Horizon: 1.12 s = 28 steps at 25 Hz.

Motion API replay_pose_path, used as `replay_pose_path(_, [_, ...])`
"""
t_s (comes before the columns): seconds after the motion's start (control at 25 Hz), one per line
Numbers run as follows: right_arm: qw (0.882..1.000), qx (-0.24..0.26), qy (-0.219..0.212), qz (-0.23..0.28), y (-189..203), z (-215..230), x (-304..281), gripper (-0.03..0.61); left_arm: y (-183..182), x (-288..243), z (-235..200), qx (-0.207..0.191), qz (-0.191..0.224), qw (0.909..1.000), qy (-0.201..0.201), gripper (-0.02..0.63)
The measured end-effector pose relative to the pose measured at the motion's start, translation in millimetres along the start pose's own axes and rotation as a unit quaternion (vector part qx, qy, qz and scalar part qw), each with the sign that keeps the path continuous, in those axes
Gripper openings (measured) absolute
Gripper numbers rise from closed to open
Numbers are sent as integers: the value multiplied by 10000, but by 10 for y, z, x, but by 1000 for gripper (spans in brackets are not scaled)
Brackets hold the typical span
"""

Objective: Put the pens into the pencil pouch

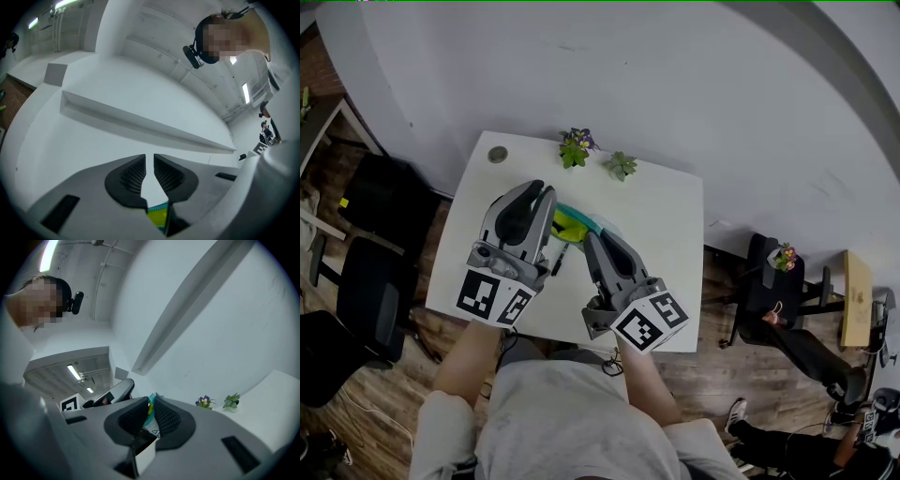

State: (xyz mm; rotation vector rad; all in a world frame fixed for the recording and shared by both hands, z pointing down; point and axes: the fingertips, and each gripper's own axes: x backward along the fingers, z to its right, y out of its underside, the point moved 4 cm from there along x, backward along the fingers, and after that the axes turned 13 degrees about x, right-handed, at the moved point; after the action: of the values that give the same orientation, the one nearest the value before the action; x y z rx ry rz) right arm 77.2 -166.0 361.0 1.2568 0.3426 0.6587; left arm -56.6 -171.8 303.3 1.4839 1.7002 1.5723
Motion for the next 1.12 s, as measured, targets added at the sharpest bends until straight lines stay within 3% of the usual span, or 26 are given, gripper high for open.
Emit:
replay_pose_path(0.08, [9999, 59, 88, -27, 6, 37, 27, 55, 48, 42, -47, -49, -201, 9997, -111, 49])
replay_pose_path(0.32, [9977, 384, 518, -212, 69, 193, 136, 55, 298, 208, -175, -172, -752, 9964, -358, 38])
replay_pose_path(0.48, [9933, 644, 898, -341, 115, 287, 211, 55, 505, 306, -212, -434, -1101, 9925, -302, 38])
replay_pose_path(0.6, [9888, 808, 1192, -393, 128, 309, 255, 55, 697, 340, -267, -356, -1504, 9879, -115, 38])
replay_pose_path(0.92, [9705, 1315, 1988, -355, 87, 241, 358, 55, 1199, 314, -447, 58, -2547, 9658, 474, 40])
replay_pose_path(1.12, [9550, 1483, 2546, -341, 84, 216, 474, 55, 1552, 248, -527, 373, -3104, 9457, 887, 40])
